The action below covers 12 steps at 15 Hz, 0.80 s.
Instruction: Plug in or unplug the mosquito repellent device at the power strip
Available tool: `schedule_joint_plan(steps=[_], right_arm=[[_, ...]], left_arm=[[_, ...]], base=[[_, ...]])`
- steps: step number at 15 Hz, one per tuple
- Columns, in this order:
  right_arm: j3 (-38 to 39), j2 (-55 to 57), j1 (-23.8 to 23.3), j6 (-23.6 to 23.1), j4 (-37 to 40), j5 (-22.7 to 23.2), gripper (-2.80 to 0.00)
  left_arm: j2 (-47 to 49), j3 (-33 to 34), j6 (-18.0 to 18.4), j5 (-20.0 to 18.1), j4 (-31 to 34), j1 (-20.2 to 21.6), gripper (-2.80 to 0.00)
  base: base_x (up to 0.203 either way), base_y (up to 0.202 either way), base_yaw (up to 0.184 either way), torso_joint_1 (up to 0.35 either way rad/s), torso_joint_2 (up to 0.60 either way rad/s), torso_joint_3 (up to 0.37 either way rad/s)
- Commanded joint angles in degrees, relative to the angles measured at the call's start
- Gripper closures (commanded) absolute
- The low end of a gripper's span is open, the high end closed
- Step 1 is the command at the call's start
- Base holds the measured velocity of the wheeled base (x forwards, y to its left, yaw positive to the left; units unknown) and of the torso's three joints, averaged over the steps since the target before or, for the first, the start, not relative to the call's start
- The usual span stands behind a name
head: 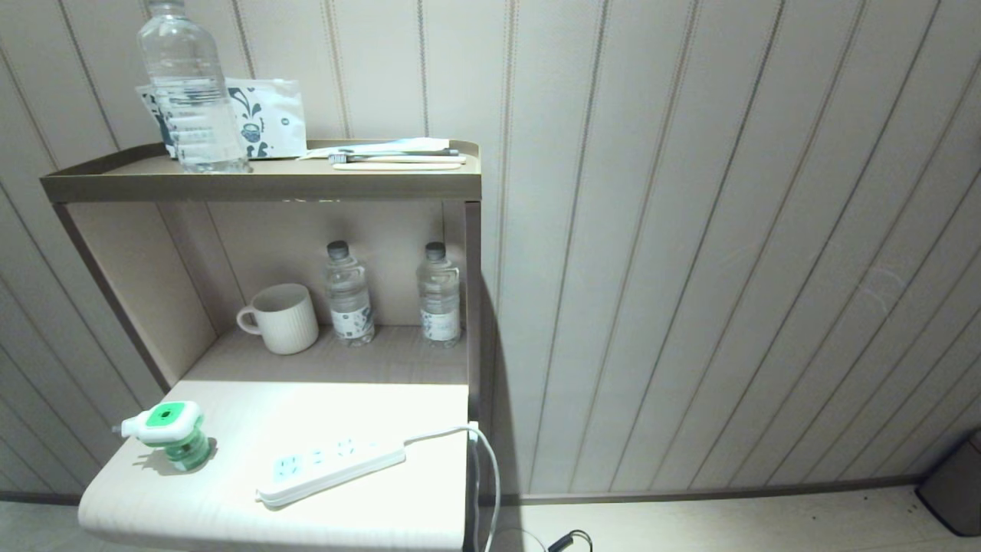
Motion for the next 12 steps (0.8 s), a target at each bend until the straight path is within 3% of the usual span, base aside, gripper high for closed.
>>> schedule_joint_plan(steps=[1,8,12], right_arm=[[0.0,0.1,0.0,0.0,0.0,0.0,0.0],[0.0,0.0,0.0,-0.2,-0.1,0.1,0.0],[0.0,0.0,0.0,-0.5,-0.1,0.4,0.0]], left_arm=[[0.1,0.0,0.0,0.0,-0.1,0.0,0.0],[0.0,-0.8,0.5,0.4,0.0,0.0,0.0],[4.7,-19.7,1.0,0.9,8.2,0.0,0.0]], base=[[0.0,0.0,0.0,0.0,0.0,0.0],[0.0,0.0,0.0,0.0,0.0,0.0],[0.0,0.0,0.0,0.0,0.0,0.0]])
